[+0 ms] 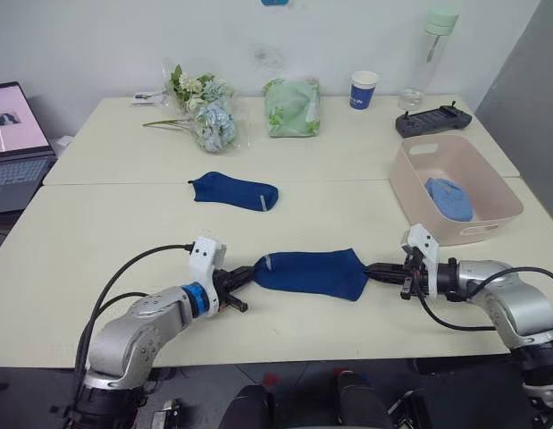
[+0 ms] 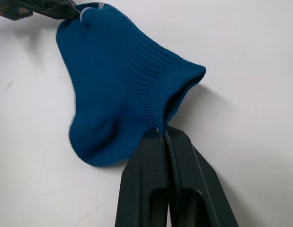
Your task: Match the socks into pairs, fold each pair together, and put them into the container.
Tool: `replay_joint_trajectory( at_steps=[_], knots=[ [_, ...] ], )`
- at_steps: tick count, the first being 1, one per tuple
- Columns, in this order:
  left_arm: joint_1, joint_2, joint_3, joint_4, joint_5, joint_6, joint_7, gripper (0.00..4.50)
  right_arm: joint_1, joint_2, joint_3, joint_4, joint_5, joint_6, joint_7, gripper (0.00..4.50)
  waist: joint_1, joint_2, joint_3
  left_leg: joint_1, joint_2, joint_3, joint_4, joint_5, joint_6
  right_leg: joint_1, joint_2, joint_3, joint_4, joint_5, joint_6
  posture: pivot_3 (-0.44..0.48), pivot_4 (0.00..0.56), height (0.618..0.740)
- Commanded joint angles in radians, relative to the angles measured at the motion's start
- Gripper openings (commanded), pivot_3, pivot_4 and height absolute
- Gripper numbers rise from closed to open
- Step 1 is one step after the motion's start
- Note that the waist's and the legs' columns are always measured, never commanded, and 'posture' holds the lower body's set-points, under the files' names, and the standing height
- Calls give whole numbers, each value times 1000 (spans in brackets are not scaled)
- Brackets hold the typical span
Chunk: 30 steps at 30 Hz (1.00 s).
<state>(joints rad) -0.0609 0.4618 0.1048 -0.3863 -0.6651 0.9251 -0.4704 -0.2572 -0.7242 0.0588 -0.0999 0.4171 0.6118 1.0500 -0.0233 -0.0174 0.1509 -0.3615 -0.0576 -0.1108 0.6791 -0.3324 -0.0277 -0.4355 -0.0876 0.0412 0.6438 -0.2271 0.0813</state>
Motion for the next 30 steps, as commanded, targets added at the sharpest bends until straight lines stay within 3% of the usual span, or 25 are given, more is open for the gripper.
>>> replay_joint_trajectory(
  at_steps=[1,4,16,18,21,29,30],
  knots=[
    [59,-19,80,-98,-126,96,28,14,-14,-25,-19,-23,32,30,35,0,0,0,0,0,0,0,0,0,0,0,0,0,0,0,0,0,150,740],
    [113,-12,55,-121,-102,95,41,14,-38,-15,15,5,19,29,50,0,-3,0,0,0,0,0,0,0,0,0,0,0,0,0,0,0,150,740],
    [118,-38,12,-99,-40,22,86,14,-84,-1,56,93,-36,-25,51,0,0,0,0,0,-1,0,0,0,0,1,0,0,0,0,0,0,150,740],
    [119,-40,7,-102,-37,0,77,0,-79,-4,52,91,-29,-26,61,487,0,0,0,0,-1,1,0,0,0,1,0,0,0,0,0,0,150,740],
    [126,-46,14,-95,-16,-29,90,644,-72,-8,32,83,-26,-27,53,1362,0,0,0,0,-1,0,0,0,0,1,0,0,0,0,0,0,150,740],
    [121,20,72,-39,-3,-97,14,3132,2,16,-117,42,9,-63,-31,4258,2,0,0,1,-1,1,0,0,0,1,0,0,0,0,0,0,150,740],
    [105,28,85,-29,-5,-118,0,3390,0,28,-135,30,20,-66,-45,4272,-1,0,0,1,-1,1,0,0,0,1,1,0,0,0,0,0,150,740]
  ],
)
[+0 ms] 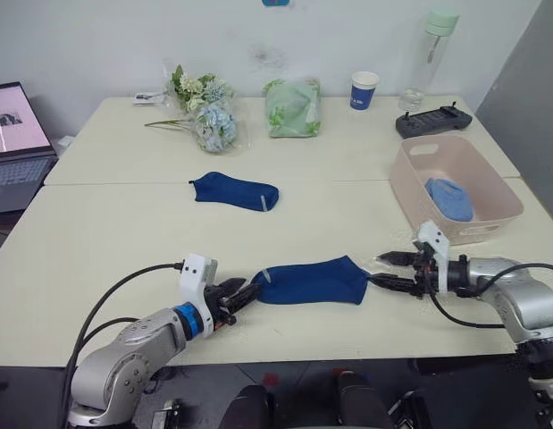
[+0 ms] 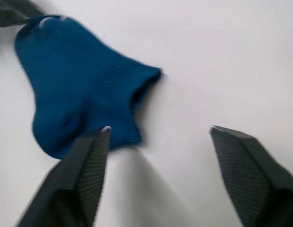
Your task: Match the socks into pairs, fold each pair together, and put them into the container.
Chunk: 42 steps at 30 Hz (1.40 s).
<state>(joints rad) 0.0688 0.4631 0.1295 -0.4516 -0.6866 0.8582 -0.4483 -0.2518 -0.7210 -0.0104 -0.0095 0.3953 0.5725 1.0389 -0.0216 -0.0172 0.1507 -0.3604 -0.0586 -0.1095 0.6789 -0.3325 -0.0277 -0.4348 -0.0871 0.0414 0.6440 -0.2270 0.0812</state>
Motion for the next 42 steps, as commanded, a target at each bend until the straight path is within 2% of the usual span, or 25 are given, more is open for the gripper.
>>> replay_joint_trajectory(
  at_steps=[1,3,6,10,12,16,21,26,32,36,39,42],
  knots=[
    [-43,38,67,41,37,-111,-46,3705,-17,50,-84,-65,37,-55,-70,4272,-5,0,0,0,0,0,0,0,0,0,0,0,0,0,0,0,150,740],
    [-70,56,63,41,61,-184,-92,3705,-30,93,-100,-76,29,-99,-116,4272,-7,0,0,0,0,0,0,0,0,0,1,0,1,0,0,0,150,740],
    [-140,75,-28,38,146,-308,-161,3119,-9,173,-50,-162,21,-148,-149,3580,-4,0,0,-1,0,0,0,0,0,-1,1,0,0,0,0,0,150,740],
    [-195,53,-193,85,274,-427,-215,1863,18,242,98,-230,-65,-191,-187,2198,-1,0,0,-1,0,0,0,0,0,0,-1,0,-1,0,0,0,150,740],
    [-188,64,-290,151,375,-509,-248,1220,30,274,169,-208,-119,-223,-204,1460,-3,0,0,-1,0,0,0,0,0,-1,-1,0,-1,0,0,0,150,740],
    [-170,58,-360,274,496,-619,-240,5,51,323,185,-148,-128,-240,-238,22,-6,0,0,-1,-1,0,0,0,0,-2,0,0,0,0,0,0,150,740],
    [-140,61,-345,335,526,-672,-244,5,88,268,152,-94,-162,-277,-242,22,-5,0,0,-1,-1,0,0,0,0,-1,0,0,0,0,0,0,150,740],
    [-114,84,-296,313,473,-681,-289,5,129,200,95,-71,-140,-307,-207,22,-7,1,0,1,-1,0,-1,0,0,0,1,0,0,0,0,0,150,740],
    [-127,82,-244,248,386,-661,-348,5,131,186,46,-194,-15,-275,-142,22,-7,1,0,1,0,0,-1,0,0,1,1,0,0,0,0,0,150,740],
    [-133,97,-230,189,342,-603,-378,5,117,188,77,-241,-8,-242,-141,22,-7,1,0,1,1,-1,-1,0,0,1,1,0,0,0,0,0,150,740],
    [-99,138,-257,160,370,-595,-419,5,124,196,143,-222,-52,-254,-137,22,-7,1,0,1,0,-1,-1,0,0,1,1,0,0,0,0,0,150,740],
    [-69,139,-282,168,408,-584,-396,5,128,206,172,-185,-88,-273,-151,22,-7,1,0,1,0,-1,-1,0,0,0,1,0,0,0,0,0,150,740]
  ],
)
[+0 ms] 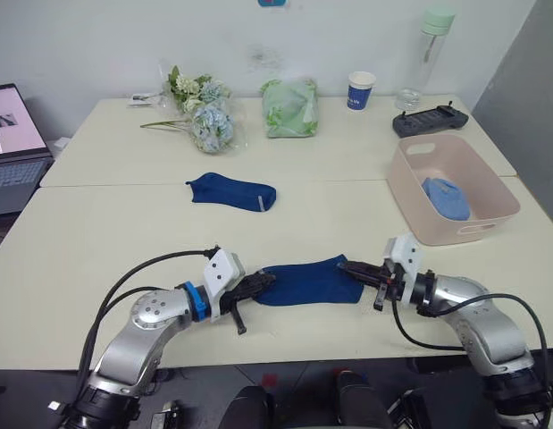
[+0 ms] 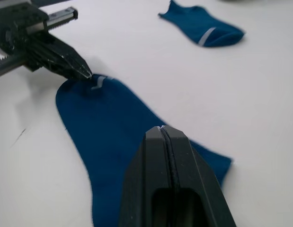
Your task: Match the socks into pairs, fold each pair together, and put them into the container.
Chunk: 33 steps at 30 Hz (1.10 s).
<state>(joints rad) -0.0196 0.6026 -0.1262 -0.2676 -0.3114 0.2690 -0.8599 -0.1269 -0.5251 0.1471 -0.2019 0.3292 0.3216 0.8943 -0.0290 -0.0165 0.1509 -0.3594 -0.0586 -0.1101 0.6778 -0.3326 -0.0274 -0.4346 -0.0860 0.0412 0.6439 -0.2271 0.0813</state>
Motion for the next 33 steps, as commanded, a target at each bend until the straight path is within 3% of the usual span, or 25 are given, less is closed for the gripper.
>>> replay_joint_trajectory(
  at_steps=[1,7,13,18,22,23,26,33],
  knots=[
    [24,-3,-34,-6,56,4,31,5,3,14,15,12,-25,-20,-14,22,1,0,0,0,0,0,0,0,0,0,0,0,0,0,0,0,150,740],
    [61,-7,-37,31,113,-6,70,5,54,-70,16,22,-84,-54,21,22,6,0,0,1,0,-1,0,0,0,2,-1,0,-1,0,0,0,150,740],
    [84,-18,30,5,33,20,70,5,72,-135,-53,50,-76,-105,37,22,4,0,0,14,0,0,-2,-3,5,15,0,-1,-3,-1,1,0,150,740],
    [61,-55,103,-82,-83,81,90,5,44,-86,-171,-68,87,-3,-14,22,4,0,1,13,1,-1,-2,-3,5,14,0,-1,-2,-1,1,0,150,740],
    [-12,-110,253,-88,-117,148,265,5,-54,-20,-236,-25,50,6,-176,22,3,0,1,13,2,-2,-1,-3,5,14,-1,-1,-2,-1,1,0,150,740],
    [-28,-126,284,-73,-109,147,308,0,-78,-5,-245,7,32,-6,-211,187,4,0,1,13,2,-2,-1,-3,5,14,-1,-1,-1,-1,1,0,150,740],
    [-20,-134,340,-17,-54,106,376,555,-117,24,-235,81,0,-25,-246,870,4,0,1,13,0,-1,-2,-2,0,14,0,-1,-3,-1,1,0,150,740],
    [74,-138,427,83,-23,15,405,2621,-158,69,-207,188,-50,-85,-258,3195,1,0,2,12,0,0,-2,-3,-1,12,0,0,-2,-2,1,0,150,740]
  ],
)
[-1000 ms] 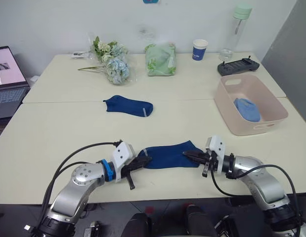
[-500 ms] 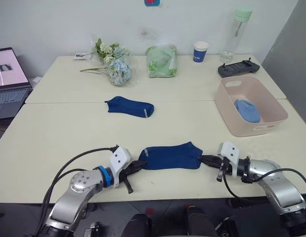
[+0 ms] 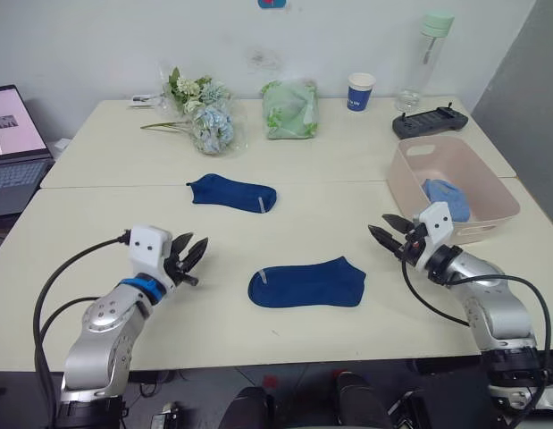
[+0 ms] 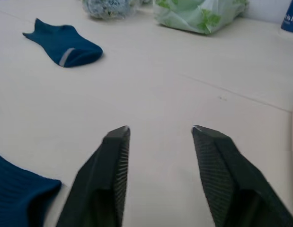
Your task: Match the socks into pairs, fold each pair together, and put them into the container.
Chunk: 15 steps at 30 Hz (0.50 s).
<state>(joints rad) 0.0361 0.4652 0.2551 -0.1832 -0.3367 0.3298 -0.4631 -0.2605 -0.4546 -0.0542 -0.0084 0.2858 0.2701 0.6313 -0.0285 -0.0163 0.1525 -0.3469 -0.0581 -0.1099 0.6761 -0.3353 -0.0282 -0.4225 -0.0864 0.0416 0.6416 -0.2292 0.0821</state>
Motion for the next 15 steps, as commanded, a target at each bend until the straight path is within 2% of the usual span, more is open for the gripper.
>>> replay_joint_trajectory(
  at_steps=[1,4,6,10,15],
  knots=[
    [25,0,50,-2,0,-51,4,2935,-25,1,-7,-2,-8,-37,3,3577,1,0,0,0,0,0,0,0,0,0,0,0,0,0,0,0,150,740],
    [26,8,46,4,10,-60,-2,3884,-31,-3,-5,7,-27,-52,-6,4500,7,0,0,0,0,-1,1,0,0,1,0,0,0,0,0,0,150,740],
    [8,21,26,17,24,-75,-20,4464,-39,2,-8,9,-22,-44,-4,4500,6,0,0,0,0,-1,1,0,0,1,-1,0,0,0,0,0,150,740],
    [-65,47,-49,41,55,-87,-77,4489,-53,3,-3,2,-38,-47,-7,4500,5,0,0,0,-1,-1,1,0,0,1,0,-1,0,0,0,0,150,740],
    [-378,13,-205,273,138,-122,-130,4489,-73,16,-4,-32,-33,-19,-28,4500,14,0,0,0,-3,-1,2,0,0,2,0,-2,1,0,0,0,150,740]
  ],
)
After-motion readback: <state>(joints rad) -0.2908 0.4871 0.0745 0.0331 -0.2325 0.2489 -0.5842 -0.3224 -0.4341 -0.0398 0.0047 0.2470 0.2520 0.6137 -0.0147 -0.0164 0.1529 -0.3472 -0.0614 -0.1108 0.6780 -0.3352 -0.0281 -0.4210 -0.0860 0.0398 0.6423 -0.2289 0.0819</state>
